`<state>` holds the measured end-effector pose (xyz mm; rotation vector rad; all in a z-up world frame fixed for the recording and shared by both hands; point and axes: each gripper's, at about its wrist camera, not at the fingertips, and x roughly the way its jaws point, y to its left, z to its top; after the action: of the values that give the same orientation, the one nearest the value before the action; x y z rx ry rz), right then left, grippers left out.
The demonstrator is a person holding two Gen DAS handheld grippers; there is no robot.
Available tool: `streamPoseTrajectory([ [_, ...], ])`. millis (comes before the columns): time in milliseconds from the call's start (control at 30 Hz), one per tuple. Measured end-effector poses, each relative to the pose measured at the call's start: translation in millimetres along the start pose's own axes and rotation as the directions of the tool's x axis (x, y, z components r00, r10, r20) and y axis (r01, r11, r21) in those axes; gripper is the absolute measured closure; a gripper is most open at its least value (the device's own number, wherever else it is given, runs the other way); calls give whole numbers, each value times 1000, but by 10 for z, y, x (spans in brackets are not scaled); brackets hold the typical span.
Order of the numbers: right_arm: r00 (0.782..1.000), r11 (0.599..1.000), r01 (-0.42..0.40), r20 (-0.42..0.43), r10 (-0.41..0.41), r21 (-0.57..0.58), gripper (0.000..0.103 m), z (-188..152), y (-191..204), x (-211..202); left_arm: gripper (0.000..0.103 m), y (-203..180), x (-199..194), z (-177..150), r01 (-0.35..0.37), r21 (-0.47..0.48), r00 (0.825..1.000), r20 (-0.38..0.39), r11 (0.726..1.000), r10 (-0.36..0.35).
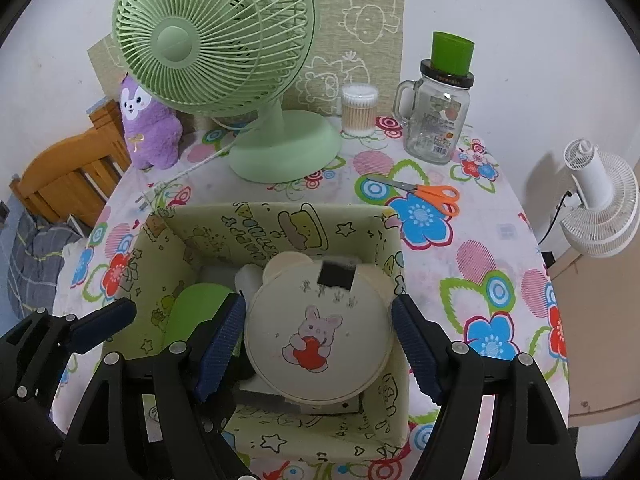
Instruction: Organize rigid objects
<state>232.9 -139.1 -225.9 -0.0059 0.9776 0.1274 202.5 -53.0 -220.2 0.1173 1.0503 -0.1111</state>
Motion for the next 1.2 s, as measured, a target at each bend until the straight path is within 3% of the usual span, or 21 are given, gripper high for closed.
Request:
streamPoseTrajectory([
  [167, 1000, 1000, 13, 20, -13, 4, 11, -19, 6, -85, 20, 4, -64, -21, -1, 1, 1000, 9, 1000, 1],
  [467, 1000, 1000, 22, 22, -22, 12, 8, -122, 18, -258, 13, -13, -224, -120, -11, 3, 1000, 23, 1000, 11],
  [933, 997, 998, 49, 52, -51, 39, 4, -296, 39, -708, 11, 16, -653, -306, -25, 3, 997, 75, 1000, 24],
  [1200, 995, 995, 75, 54, -79, 57, 3, -390, 28, -923, 7, 130, -845, -408, -42, -42, 995, 92, 998, 46],
])
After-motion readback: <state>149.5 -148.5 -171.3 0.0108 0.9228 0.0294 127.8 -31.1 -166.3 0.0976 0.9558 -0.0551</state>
